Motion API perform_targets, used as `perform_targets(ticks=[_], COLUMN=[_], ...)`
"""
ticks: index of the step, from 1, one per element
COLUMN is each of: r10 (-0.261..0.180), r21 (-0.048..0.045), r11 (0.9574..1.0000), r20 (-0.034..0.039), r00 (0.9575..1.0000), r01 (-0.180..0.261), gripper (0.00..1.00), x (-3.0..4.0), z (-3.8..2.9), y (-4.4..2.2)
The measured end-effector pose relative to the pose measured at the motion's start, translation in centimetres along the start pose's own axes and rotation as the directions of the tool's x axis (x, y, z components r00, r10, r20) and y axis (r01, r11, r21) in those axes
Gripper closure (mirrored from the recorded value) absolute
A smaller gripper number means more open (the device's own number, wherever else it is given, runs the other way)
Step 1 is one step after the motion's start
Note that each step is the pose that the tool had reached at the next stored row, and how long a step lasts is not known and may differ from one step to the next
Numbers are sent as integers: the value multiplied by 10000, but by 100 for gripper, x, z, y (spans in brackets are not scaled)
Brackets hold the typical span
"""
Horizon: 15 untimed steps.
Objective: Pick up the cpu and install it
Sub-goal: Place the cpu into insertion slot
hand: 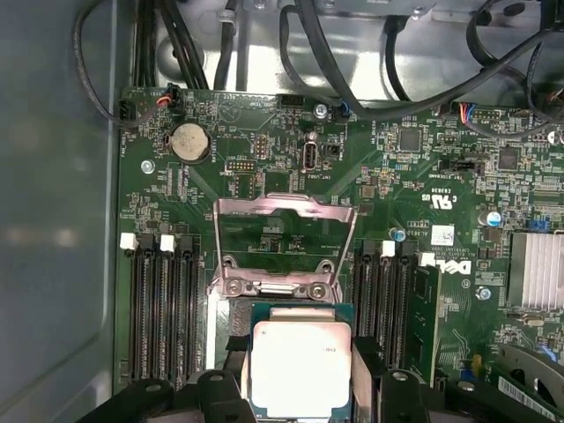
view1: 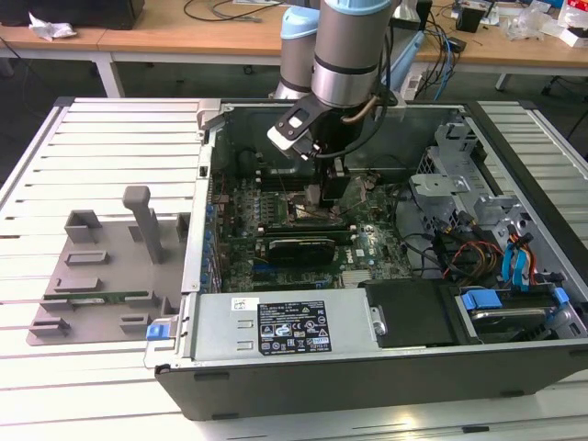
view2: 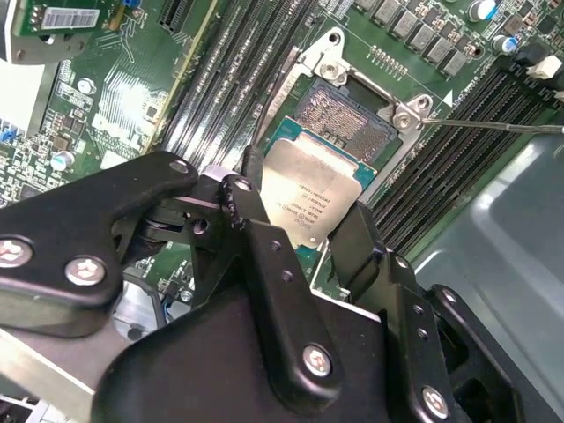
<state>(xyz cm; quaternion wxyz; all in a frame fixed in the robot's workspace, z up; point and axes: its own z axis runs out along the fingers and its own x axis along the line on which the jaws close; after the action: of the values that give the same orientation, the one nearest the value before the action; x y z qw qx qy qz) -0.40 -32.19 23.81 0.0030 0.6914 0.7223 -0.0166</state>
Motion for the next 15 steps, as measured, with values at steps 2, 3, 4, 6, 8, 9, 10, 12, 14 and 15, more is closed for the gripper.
perform_targets(ticks=[2, 3, 4, 6, 8, 9, 10, 12, 14, 15], r10=[0, 0, 0, 0, -1, 0, 0, 0, 2, 0], r21=[0, 0, 0, 1, 0, 0, 0, 1, 1, 1], r11=[10000, 10000, 10000, 10000, 10000, 10000, 10000, 10000, 10000, 10000], r20=[0, 0, 0, 0, 0, 0, 0, 0, 1, 0], r00=[10000, 10000, 10000, 10000, 10000, 10000, 10000, 10000, 10000, 10000], r01=[0, 0, 0, 0, 1, 0, 0, 0, -2, 0], gripper=[45, 45, 45, 45, 45, 45, 45, 45, 45, 45], x=[0, 1, 1, 2, 5, 6, 6, 7, 11, 26], z=[11, 18, 25, 41, 67, 82, 91, 108, 121, 129], y=[0, 0, 0, -1, -2, -2, -2, -2, -10, -19])
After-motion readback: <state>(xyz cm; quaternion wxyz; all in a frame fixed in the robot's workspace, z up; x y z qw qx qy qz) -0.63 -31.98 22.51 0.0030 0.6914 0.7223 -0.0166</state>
